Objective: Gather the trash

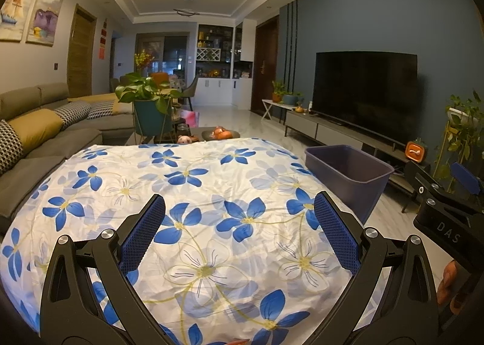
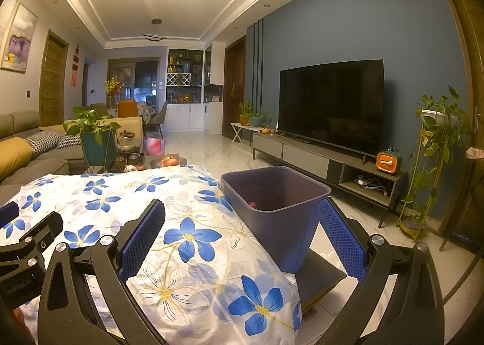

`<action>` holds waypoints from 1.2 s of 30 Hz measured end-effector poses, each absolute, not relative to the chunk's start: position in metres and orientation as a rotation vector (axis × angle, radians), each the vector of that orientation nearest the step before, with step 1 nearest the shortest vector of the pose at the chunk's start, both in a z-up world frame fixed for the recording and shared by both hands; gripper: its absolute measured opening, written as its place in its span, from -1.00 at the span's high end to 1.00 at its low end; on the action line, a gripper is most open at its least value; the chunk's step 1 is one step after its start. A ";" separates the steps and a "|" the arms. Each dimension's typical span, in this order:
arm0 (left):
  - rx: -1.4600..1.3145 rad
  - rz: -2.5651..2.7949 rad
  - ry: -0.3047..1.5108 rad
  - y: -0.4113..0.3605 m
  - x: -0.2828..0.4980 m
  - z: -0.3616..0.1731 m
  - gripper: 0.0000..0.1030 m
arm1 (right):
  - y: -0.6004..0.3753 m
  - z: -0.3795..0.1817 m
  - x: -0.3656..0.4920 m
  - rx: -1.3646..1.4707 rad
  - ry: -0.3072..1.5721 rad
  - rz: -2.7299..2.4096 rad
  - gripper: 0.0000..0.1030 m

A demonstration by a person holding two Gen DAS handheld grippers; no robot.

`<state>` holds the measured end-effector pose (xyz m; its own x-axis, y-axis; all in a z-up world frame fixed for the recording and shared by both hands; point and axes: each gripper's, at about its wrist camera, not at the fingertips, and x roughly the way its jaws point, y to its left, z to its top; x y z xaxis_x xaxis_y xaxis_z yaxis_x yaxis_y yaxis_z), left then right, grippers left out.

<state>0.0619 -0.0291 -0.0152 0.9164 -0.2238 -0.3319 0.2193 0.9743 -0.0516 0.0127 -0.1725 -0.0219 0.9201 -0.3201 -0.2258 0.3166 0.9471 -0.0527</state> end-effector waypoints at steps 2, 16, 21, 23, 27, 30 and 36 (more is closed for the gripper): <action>-0.014 -0.229 0.343 -0.029 0.062 -0.015 -0.88 | -0.173 -0.022 0.013 -0.016 0.235 -0.328 -0.90; -0.005 -0.247 0.340 -0.031 0.061 -0.014 -0.82 | -0.173 -0.022 0.012 -0.013 0.236 -0.328 -0.90; -0.001 -0.253 0.334 -0.029 0.059 -0.013 -0.74 | -0.173 -0.022 0.010 -0.012 0.235 -0.330 -0.90; -0.001 -0.252 0.332 -0.029 0.059 -0.013 -0.74 | -0.174 -0.022 0.010 -0.013 0.234 -0.330 -0.90; -0.001 -0.253 0.334 -0.029 0.059 -0.013 -0.74 | -0.173 -0.022 0.010 -0.010 0.233 -0.330 -0.90; -0.001 -0.252 0.332 -0.029 0.059 -0.012 -0.74 | -0.174 -0.022 0.010 -0.011 0.235 -0.328 -0.90; -0.001 -0.251 0.333 -0.030 0.059 -0.012 -0.74 | -0.174 -0.022 0.010 -0.011 0.234 -0.330 -0.90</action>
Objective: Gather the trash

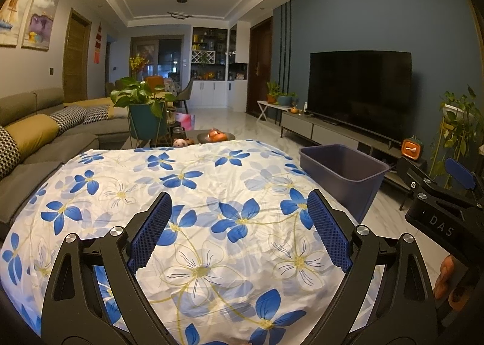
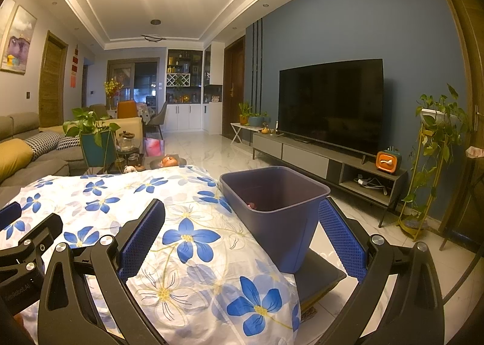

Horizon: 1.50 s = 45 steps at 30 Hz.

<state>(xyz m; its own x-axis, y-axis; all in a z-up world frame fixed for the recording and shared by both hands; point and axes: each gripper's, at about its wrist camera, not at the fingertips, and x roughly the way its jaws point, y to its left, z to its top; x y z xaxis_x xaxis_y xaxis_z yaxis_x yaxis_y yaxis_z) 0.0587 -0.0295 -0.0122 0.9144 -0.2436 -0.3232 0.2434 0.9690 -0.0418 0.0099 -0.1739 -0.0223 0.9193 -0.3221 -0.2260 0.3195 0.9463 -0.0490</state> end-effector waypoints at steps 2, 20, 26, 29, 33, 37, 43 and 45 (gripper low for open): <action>0.000 -0.252 0.332 -0.029 0.059 -0.012 -0.74 | -0.174 -0.022 0.010 -0.010 0.234 -0.329 -0.90; 0.002 -0.252 0.331 -0.030 0.058 -0.009 -0.74 | -0.174 -0.020 0.008 -0.008 0.231 -0.329 -0.90; 0.002 -0.250 0.332 -0.031 0.059 -0.008 -0.74 | -0.173 -0.020 0.008 -0.007 0.231 -0.330 -0.90; 0.003 -0.250 0.331 -0.031 0.059 -0.009 -0.74 | -0.174 -0.021 0.008 -0.008 0.230 -0.330 -0.90; 0.003 -0.249 0.331 -0.031 0.059 -0.008 -0.75 | -0.174 -0.021 0.008 -0.006 0.231 -0.330 -0.90; 0.003 -0.251 0.331 -0.032 0.058 -0.009 -0.79 | -0.175 -0.021 0.008 -0.007 0.231 -0.329 -0.90; 0.014 -0.250 0.324 -0.032 0.057 -0.007 -0.88 | -0.173 -0.019 0.008 -0.006 0.227 -0.330 -0.90; 0.018 -0.247 0.323 -0.032 0.058 -0.007 -0.88 | -0.174 -0.020 0.008 -0.005 0.228 -0.330 -0.90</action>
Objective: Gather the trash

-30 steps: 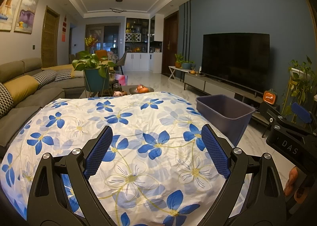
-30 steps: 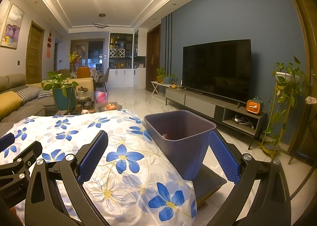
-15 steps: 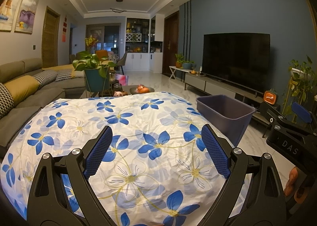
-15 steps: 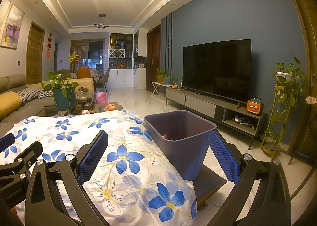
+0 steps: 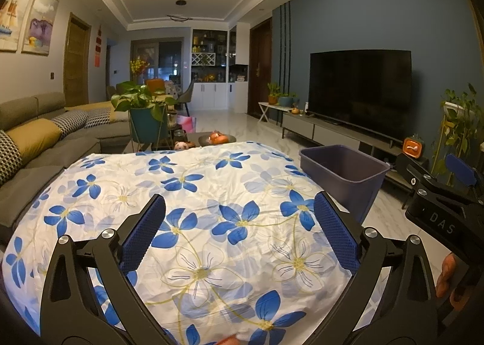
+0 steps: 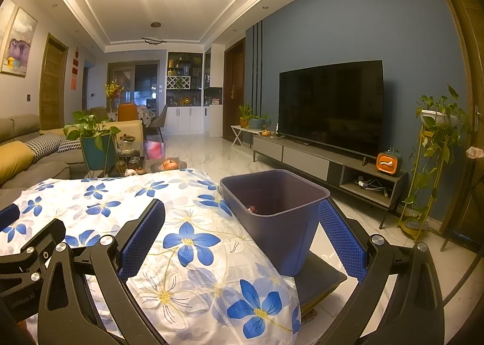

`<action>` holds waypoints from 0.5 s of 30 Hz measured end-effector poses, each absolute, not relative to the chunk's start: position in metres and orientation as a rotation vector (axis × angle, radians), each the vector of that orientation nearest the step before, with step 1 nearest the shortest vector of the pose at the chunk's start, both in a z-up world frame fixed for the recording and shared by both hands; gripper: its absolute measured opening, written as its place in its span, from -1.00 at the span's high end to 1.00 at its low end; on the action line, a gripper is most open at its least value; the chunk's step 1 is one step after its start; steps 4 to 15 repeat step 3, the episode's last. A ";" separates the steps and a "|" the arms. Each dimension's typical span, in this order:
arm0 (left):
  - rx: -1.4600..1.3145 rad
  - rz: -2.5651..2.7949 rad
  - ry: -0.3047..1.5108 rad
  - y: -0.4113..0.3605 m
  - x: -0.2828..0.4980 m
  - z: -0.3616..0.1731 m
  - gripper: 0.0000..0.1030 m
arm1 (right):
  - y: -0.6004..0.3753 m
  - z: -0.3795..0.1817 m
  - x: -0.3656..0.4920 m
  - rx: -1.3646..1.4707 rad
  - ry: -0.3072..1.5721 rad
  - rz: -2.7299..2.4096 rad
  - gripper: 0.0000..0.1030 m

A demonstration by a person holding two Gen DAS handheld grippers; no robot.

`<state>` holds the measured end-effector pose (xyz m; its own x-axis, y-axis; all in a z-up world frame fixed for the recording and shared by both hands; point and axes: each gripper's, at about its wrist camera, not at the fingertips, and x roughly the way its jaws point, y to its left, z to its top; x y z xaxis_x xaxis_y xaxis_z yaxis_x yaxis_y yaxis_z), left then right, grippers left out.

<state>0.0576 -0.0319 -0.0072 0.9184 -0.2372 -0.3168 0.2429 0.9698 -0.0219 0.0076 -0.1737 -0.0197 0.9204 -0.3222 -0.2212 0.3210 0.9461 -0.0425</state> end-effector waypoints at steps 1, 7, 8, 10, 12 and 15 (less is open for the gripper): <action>0.016 -0.247 0.324 -0.033 0.057 -0.008 -0.88 | -0.174 -0.020 0.008 -0.005 0.228 -0.330 -0.90; 0.012 -0.249 0.324 -0.032 0.057 -0.008 -0.88 | -0.173 -0.019 0.008 -0.004 0.226 -0.332 -0.90; 0.012 -0.249 0.324 -0.032 0.057 -0.008 -0.88 | -0.173 -0.019 0.008 -0.004 0.226 -0.332 -0.90; 0.012 -0.249 0.324 -0.032 0.057 -0.008 -0.88 | -0.173 -0.019 0.008 -0.004 0.226 -0.332 -0.90; 0.012 -0.249 0.324 -0.032 0.057 -0.008 -0.88 | -0.173 -0.019 0.008 -0.004 0.226 -0.332 -0.90; 0.012 -0.249 0.324 -0.032 0.057 -0.008 -0.88 | -0.173 -0.019 0.008 -0.004 0.226 -0.332 -0.90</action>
